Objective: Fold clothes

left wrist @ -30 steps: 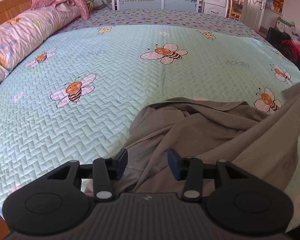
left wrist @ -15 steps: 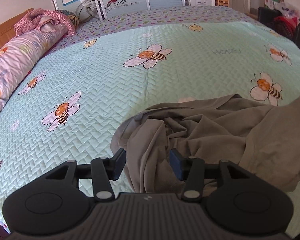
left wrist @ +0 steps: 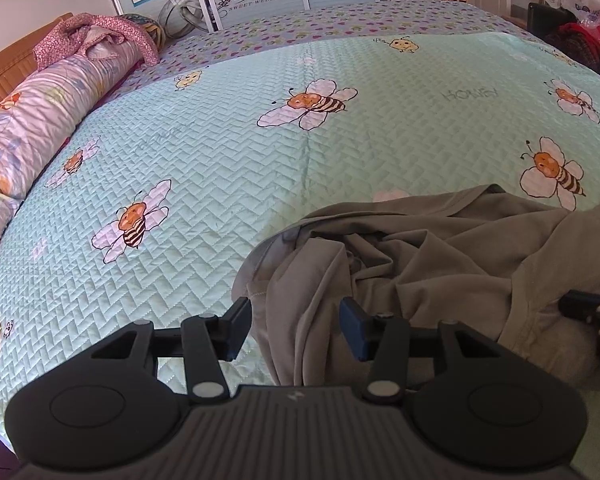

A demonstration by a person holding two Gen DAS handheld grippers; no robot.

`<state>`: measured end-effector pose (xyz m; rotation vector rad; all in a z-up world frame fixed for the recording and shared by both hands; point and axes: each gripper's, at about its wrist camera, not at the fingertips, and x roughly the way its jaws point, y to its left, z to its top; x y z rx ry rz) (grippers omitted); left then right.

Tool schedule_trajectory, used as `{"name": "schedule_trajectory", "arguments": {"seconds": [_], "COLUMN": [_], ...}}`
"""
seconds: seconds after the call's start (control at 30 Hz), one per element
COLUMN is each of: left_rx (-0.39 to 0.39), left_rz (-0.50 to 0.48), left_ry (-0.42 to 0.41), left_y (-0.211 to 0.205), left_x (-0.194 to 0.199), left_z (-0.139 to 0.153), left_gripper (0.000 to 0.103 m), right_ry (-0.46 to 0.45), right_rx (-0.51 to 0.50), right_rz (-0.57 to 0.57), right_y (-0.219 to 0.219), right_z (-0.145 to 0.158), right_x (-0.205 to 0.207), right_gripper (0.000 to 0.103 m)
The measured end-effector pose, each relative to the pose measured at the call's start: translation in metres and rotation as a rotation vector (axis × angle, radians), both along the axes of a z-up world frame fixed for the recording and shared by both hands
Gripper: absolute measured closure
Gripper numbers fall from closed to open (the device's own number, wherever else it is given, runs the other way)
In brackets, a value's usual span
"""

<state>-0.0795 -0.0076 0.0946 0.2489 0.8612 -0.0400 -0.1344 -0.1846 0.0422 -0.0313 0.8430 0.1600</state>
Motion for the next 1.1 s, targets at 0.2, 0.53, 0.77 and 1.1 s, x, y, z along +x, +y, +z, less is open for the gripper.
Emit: {"name": "schedule_trajectory", "arguments": {"seconds": [0.2,0.53,0.77,1.1], "left_rx": [-0.004,0.006,0.035,0.015], "left_rz": [0.003,-0.007,0.000,0.095], "left_ry": [-0.010,-0.024,-0.011,0.011], "left_y": [-0.003,-0.016,-0.017,0.027], "left_x": [0.003,0.003,0.003,0.002], "left_z": [0.003,0.006,0.003,-0.006], "left_gripper": [0.051,0.051,0.050,0.047], "right_ry": [-0.097,-0.137,-0.030,-0.151], "right_rx": [0.016,-0.002,0.074,0.170], "right_rz": [-0.109,-0.219,-0.026,-0.169], "right_y": [-0.031,-0.090,-0.022,-0.059], "right_z": [0.018,0.036,-0.003,0.021], "right_x": [-0.011,-0.017,-0.009,-0.017], "right_gripper": [0.103,0.091,0.043,0.100]}}
